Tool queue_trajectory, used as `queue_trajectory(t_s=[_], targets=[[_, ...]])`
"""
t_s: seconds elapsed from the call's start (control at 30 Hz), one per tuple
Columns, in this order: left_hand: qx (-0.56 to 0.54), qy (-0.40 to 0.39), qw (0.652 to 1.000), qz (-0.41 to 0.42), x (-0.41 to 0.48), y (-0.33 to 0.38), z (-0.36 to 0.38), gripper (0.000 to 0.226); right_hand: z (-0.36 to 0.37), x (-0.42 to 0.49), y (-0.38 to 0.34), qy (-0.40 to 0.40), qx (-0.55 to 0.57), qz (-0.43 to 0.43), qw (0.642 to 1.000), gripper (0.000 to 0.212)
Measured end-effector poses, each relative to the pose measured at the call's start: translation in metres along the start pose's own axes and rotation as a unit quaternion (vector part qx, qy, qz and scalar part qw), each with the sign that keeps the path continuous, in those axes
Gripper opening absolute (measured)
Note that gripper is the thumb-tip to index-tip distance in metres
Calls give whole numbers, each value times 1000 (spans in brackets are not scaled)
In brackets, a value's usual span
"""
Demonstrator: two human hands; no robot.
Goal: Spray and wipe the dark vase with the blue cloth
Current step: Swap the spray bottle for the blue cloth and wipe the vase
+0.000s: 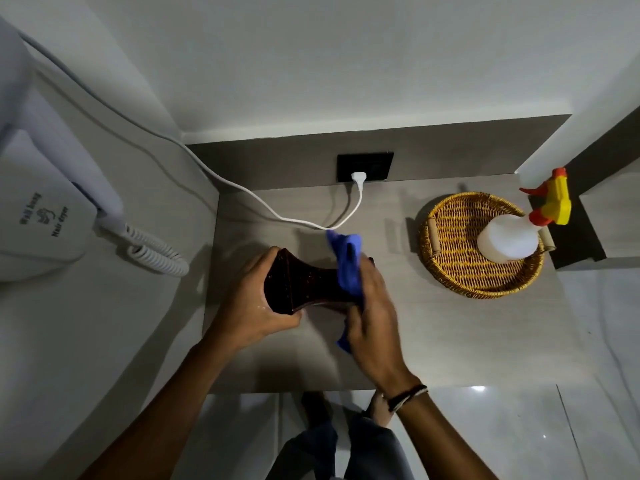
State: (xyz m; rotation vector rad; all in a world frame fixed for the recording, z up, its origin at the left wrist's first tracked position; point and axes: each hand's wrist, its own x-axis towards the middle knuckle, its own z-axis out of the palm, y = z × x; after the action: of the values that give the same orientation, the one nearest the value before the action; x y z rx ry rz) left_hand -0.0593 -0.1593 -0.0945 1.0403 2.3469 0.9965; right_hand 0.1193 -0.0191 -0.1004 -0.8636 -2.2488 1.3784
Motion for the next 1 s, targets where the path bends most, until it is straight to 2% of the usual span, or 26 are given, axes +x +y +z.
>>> queue_trajectory(t_s=[0.1, 0.17, 0.2, 0.3, 0.4, 0.47, 0.53, 0.6, 0.63, 0.7, 0.77, 0.8, 0.87, 0.9, 1.0], targets=[[-16, 2, 1000, 18, 4, 4, 3, 94, 24, -14, -15, -117, -69, -144, 980, 86], [6, -2, 1000, 14, 3, 4, -1, 93, 28, -14, -2, -130, -147, -194, 961, 96], [28, -2, 1000, 7, 1, 2, -4, 94, 23, -11, 7, -132, -184, -187, 956, 96], [63, 7, 998, -9, -8, 3, -8, 103, -7, 1, 42, -138, -292, -93, 942, 87], [72, 9, 997, -23, -7, 8, -4, 107, -7, 4, 37, -119, -220, -32, 968, 95], [66, 9, 997, -32, -6, 13, -2, 106, 18, -5, 7, -138, -126, -74, 980, 94], [35, 9, 999, -30, -7, 15, -3, 105, 40, -18, -17, -158, -74, -134, 975, 96], [34, 7, 999, -33, -8, 14, -6, 106, 40, -19, -11, -150, -103, -179, 967, 99], [51, 7, 998, -34, -9, 13, -7, 105, 31, -15, 1, -145, -141, -171, 964, 97], [74, 9, 996, -41, -9, 14, -6, 108, 4, -5, 32, -142, -206, -109, 962, 87], [67, 7, 997, -37, -7, 20, -6, 111, -21, 6, 52, -139, -239, -52, 960, 95], [63, 4, 997, -34, -5, 23, -5, 111, -27, 7, 54, -153, -226, -42, 961, 97], [60, 4, 998, -34, 0, 28, -5, 105, -18, 7, 32, -173, -97, -29, 980, 85], [61, 5, 998, -31, 1, 31, -4, 100, -9, 3, 17, -170, -44, -43, 984, 80], [67, 3, 998, -21, 4, 33, 0, 101, 22, -12, -12, -158, -20, -135, 978, 87]])
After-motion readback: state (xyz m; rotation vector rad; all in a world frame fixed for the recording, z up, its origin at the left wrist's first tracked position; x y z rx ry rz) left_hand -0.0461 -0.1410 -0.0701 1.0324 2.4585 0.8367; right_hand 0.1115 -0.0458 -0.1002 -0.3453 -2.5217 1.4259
